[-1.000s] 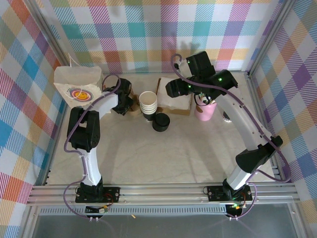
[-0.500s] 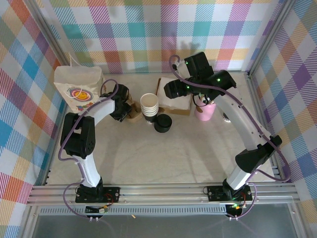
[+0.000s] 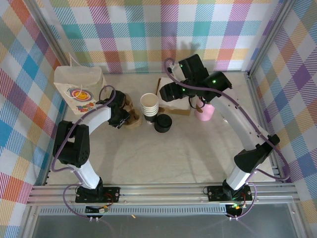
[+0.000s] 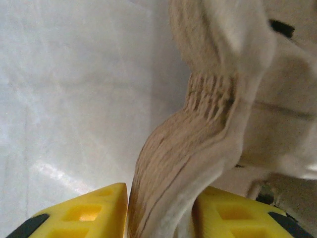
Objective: Pack the takeout coffee
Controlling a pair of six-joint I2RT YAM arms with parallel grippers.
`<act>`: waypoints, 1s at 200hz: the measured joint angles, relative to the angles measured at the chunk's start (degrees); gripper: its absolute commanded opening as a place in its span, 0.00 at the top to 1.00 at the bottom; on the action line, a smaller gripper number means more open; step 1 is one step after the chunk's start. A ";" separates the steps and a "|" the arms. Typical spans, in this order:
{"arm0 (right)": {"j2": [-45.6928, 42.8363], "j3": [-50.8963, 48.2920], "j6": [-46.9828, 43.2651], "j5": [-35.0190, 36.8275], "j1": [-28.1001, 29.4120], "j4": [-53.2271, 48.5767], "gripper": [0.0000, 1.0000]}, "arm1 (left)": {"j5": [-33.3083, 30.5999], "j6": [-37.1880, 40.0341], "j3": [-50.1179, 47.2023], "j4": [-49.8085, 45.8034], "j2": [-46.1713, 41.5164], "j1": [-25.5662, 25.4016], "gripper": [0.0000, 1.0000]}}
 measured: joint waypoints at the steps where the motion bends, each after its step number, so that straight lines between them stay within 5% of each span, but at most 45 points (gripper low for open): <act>1: 0.00 0.00 0.00 0.02 0.04 -0.02 0.27 | 0.02 0.02 -0.13 0.04 -0.11 0.00 0.63; 95: -0.55 -1.31 1.11 4.48 7.15 -1.88 0.27 | 6.34 2.56 -15.06 3.56 -11.30 -2.99 0.65; 139: -0.04 -1.11 4.00 6.01 11.52 -2.58 0.26 | 6.95 4.33 -16.50 3.10 -15.08 -5.07 0.29; 200: 8.63 3.13 6.08 4.85 14.64 -0.90 0.33 | -1.03 5.53 -12.31 -3.54 -29.97 -4.50 0.29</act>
